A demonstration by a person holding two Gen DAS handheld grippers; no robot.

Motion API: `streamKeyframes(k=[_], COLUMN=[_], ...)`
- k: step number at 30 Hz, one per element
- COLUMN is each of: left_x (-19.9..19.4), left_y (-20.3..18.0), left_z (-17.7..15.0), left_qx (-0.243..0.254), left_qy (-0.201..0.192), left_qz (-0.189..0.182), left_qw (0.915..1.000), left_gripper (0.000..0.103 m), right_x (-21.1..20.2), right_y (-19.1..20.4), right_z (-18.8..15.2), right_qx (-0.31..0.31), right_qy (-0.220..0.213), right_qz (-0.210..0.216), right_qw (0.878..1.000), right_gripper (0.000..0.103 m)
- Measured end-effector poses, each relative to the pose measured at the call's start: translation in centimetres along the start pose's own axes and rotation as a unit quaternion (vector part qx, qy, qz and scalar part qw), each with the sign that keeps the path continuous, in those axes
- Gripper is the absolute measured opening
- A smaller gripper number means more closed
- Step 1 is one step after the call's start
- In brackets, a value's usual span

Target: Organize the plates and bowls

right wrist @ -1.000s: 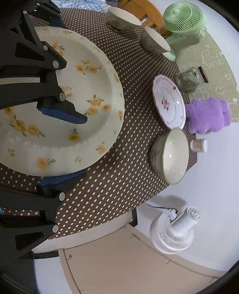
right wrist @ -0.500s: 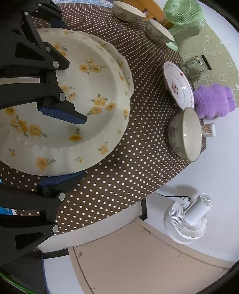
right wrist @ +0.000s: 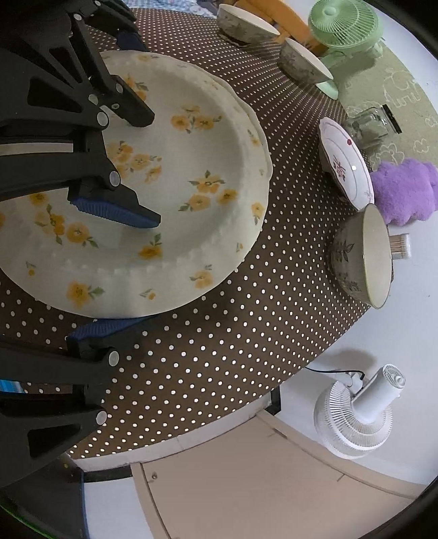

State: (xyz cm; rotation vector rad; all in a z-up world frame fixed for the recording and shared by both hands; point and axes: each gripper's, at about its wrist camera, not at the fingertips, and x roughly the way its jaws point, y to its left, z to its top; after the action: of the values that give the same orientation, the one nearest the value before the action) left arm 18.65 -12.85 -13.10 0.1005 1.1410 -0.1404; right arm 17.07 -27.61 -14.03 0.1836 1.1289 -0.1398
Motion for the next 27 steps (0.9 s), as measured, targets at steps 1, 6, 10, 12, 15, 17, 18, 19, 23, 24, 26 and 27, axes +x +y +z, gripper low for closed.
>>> streamKeyframes(k=[1,6,10,12,15,17,18,19,23,24,26,27], left_x=[0.0,0.0,0.3,0.4,0.5,0.5,0.5,0.4,0.5,0.5,0.6,0.5], left_y=[0.0,-0.2,-0.4,-0.7,-0.8,-0.8,-0.8,-0.8,-1.0,-1.1,-1.6,-1.7], left_z=[0.0,0.0,0.2,0.1,0.2,0.3,0.4,0.4,0.6,0.7,0.8,1.0], left_qx=[0.002,0.008,0.020,0.025,0.025,0.028,0.028,0.029,0.030,0.035,0.055,0.056], left_qy=[0.000,0.005,0.010,0.010,0.011,0.013,0.013,0.014,0.015,0.016,0.015,0.015], left_qz=[0.001,0.000,0.005,0.016,0.019,0.024,0.026,0.028,0.037,0.044,0.061,0.057], left_qw=[1.0000,1.0000,0.9997,0.9995,0.9994,0.9992,0.9992,0.9991,0.9987,0.9983,0.9965,0.9967], left_gripper=[0.075,0.079,0.081,0.082,0.083,0.083,0.083,0.083,0.082,0.083,0.087,0.087], right_x=[0.1,0.1,0.0,-0.1,-0.1,0.0,0.1,0.1,0.3,0.3,0.1,-0.1], right_y=[0.0,0.0,0.0,-0.1,-0.1,-0.1,0.0,0.0,0.1,0.1,0.4,0.7], right_z=[0.0,0.0,-0.1,-0.1,0.0,0.1,0.2,0.3,0.4,0.4,0.5,0.7], right_qx=[0.001,-0.002,-0.013,-0.017,-0.016,-0.015,-0.013,-0.013,-0.011,-0.010,-0.020,-0.026], right_qy=[0.000,0.002,0.004,0.005,0.008,0.009,0.010,0.011,0.008,0.008,-0.001,-0.005], right_qz=[0.001,0.006,0.007,0.009,0.007,0.007,0.008,0.008,0.008,0.008,0.008,0.003], right_qw=[1.000,1.000,1.000,1.000,1.000,1.000,1.000,1.000,1.000,1.000,1.000,1.000], right_gripper=[0.054,0.053,0.051,0.050,0.049,0.049,0.049,0.049,0.049,0.049,0.047,0.047])
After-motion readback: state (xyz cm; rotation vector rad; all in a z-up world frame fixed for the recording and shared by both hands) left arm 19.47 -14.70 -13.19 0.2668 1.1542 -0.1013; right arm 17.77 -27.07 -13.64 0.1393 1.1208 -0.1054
